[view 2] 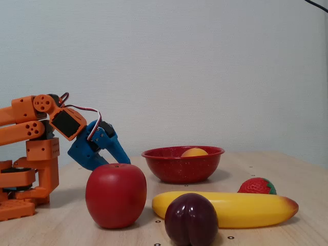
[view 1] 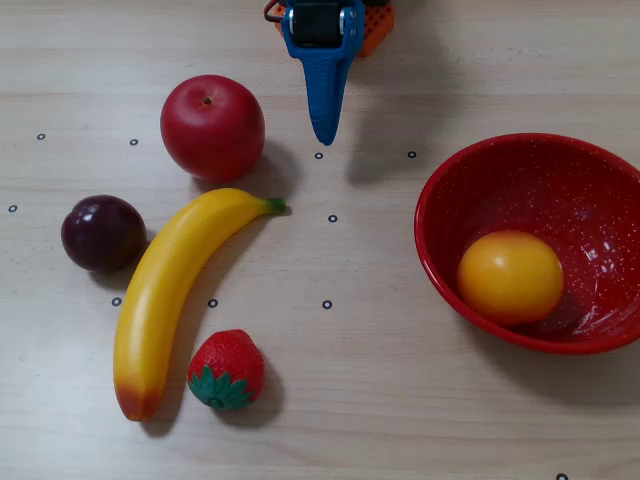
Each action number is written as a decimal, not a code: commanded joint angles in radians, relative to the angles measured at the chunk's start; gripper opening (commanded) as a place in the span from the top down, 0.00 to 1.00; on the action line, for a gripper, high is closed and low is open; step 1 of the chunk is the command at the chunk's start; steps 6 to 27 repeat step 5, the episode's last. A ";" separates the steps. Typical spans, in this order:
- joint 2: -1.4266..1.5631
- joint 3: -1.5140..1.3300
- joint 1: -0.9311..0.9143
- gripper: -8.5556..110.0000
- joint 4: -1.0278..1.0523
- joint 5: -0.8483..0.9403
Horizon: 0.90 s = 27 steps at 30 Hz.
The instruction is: Put the peach in the red bowl.
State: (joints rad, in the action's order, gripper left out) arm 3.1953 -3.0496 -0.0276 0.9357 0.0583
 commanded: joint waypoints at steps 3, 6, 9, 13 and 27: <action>0.012 0.003 0.032 0.93 -0.006 0.014; 0.012 0.003 0.032 0.93 -0.006 0.014; 0.012 0.003 0.032 0.93 -0.006 0.014; 0.012 0.003 0.032 0.93 -0.006 0.014; 0.012 0.003 0.032 0.93 -0.006 0.014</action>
